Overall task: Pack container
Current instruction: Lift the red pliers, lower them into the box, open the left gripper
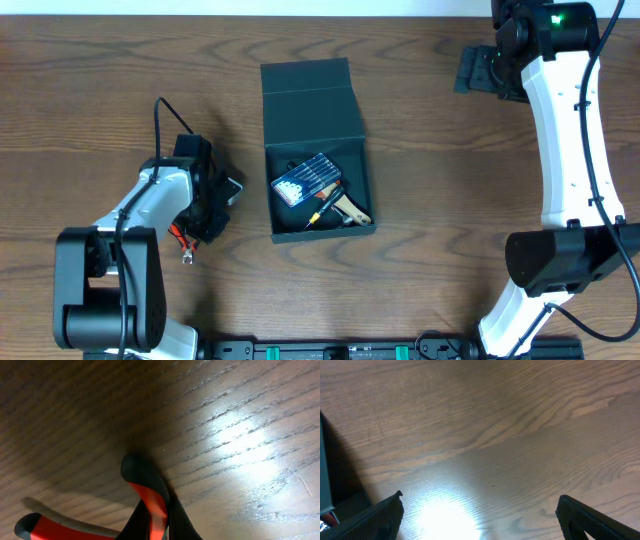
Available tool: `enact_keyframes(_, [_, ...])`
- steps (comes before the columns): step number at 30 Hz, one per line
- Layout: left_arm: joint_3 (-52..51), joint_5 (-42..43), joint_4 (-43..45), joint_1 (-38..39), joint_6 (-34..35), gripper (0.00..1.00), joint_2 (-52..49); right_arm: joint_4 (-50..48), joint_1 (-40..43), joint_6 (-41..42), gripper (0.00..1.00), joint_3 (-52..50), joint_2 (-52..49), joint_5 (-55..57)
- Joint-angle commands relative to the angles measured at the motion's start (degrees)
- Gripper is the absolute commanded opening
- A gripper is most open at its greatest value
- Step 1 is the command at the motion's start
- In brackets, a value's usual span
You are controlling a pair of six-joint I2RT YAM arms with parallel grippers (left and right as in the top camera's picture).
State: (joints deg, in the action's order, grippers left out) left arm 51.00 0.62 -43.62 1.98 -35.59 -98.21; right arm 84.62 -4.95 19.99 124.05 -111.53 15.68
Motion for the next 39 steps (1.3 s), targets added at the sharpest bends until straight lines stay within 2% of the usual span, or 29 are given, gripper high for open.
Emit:
enact_keyframes(1, [-0.72,-1.68,-0.2,-0.28,2.73,0.06,-5.07,0.04,0.37,0.76,0.99,0.76,0.17,0.81])
enact_keyframes(9, [16.39,-8.9,-6.88,-0.31,2.91,0.06,-5.05,0.04,0.37,0.76,0.99,0.76,0.17,0.79])
enact_keyframes(16, [33.14,-8.83,-11.72,-0.24,2.91,0.06,-5.03,0.04,0.37,0.79,0.99,0.76,0.17,0.79])
enact_keyframes(22, [42.62,-8.57,-17.25,1.31,2.91,0.06,-4.96,0.04,0.37,0.79,0.99,0.76,0.2,0.79])
enact_keyframes(29, [47.56,-5.7,-22.4,9.33,2.93,0.06,-4.46,0.04,0.37,0.79,0.99,0.76,0.17,0.79])
enact_keyframes(39, [47.76,0.22,-22.56,26.36,3.37,0.06,-3.61,0.04,0.37,0.76,0.99,0.76,0.17,0.79])
